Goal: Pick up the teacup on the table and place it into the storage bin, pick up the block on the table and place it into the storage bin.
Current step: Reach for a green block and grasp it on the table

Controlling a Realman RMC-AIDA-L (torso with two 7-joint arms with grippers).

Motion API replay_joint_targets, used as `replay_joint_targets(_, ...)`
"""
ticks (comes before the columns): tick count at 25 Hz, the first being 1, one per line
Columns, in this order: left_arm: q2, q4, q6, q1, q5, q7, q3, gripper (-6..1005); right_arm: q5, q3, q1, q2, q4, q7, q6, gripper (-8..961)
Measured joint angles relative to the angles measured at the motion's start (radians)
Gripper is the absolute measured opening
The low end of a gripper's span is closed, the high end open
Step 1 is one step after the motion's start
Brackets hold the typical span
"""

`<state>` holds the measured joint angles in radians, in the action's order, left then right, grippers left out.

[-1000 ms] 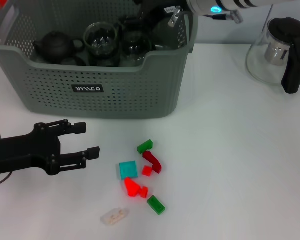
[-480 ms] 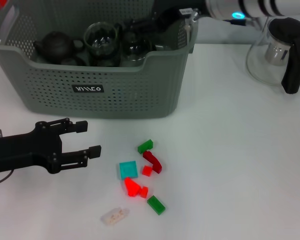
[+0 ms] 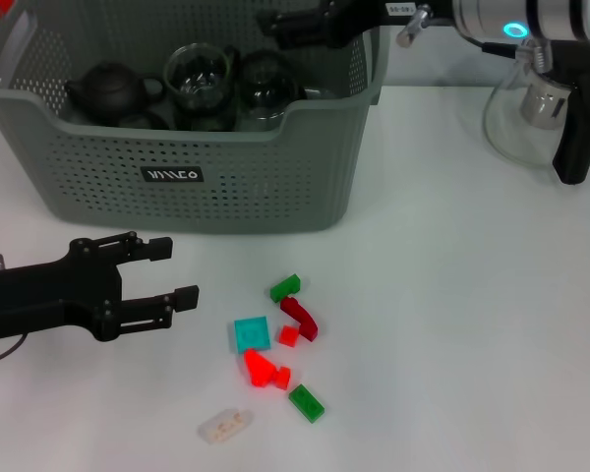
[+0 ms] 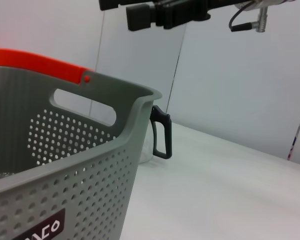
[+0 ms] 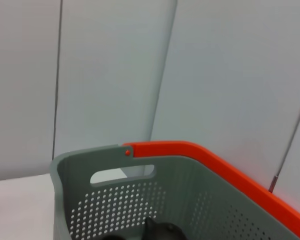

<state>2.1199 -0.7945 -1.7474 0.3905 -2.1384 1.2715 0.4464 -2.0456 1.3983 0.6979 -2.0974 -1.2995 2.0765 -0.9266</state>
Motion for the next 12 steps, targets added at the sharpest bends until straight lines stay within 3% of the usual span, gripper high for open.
replay_joint_targets(12, 0.0, 0.002, -0.001, -0.007, 0.0, -0.002, -0.014, 764, -0.003, -0.013, -0.005, -0.002, -0.007, -0.022, -0.034, 914)
